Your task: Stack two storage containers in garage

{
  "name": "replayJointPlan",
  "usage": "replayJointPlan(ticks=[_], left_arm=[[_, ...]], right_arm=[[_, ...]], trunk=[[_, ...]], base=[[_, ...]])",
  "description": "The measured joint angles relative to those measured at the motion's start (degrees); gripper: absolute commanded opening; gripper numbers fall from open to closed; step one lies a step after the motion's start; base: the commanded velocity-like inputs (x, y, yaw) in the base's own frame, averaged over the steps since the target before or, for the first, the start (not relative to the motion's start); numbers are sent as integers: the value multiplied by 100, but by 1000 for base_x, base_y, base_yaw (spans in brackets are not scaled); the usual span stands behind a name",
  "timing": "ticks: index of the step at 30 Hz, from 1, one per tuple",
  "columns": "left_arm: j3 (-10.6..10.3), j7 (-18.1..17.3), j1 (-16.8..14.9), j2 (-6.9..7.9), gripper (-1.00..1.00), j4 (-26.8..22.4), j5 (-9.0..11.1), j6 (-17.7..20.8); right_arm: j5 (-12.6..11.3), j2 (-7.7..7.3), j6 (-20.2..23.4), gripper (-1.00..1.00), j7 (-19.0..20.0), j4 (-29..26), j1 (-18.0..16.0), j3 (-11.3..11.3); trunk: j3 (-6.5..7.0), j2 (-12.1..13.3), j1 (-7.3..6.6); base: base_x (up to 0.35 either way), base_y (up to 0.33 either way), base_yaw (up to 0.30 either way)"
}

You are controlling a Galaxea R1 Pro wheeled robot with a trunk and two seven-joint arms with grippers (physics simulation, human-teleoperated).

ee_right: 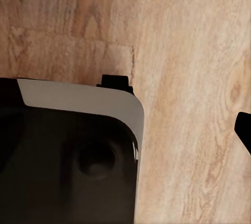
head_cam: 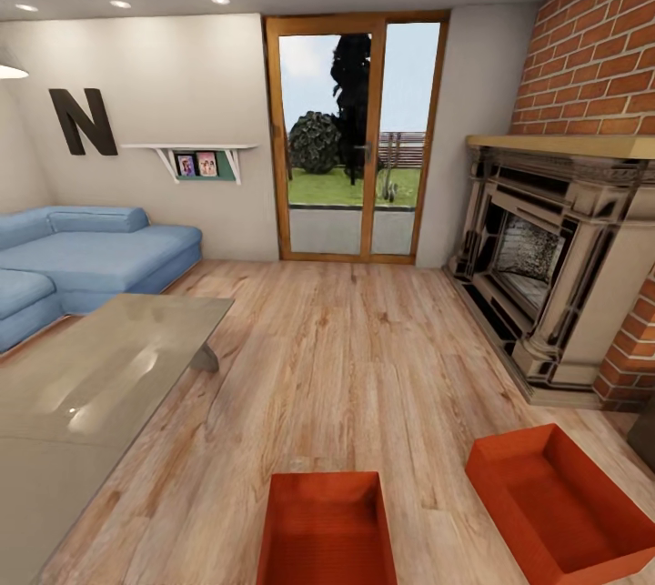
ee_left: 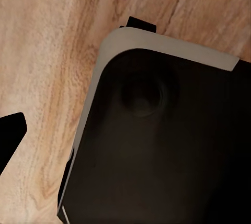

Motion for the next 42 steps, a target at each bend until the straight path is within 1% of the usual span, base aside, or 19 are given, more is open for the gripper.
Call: replayJointPlan(ticks=[12,21,34,42], left_arm=[[-1,0,0,-11,100,23,20,-3],[-2,0,0,-11,100,24,20,-1],[-1,0,0,-11,100,23,29,0],[-1,0,1,-11,100,22,30,0]], right_arm=[[11,-24,-4,100,4,5,0,8],[11,-25,-5,100,3,5,0,13],[12,1,11,100,10,5,1,6],[11,-5,6,100,3,5,1,5]], trunk=[[0,0,0],[0,0,0],[0,0,0],[-27,0,0]], base=[[0,0,0],[0,-139,0],[0,-14,2],[0,0,149]])
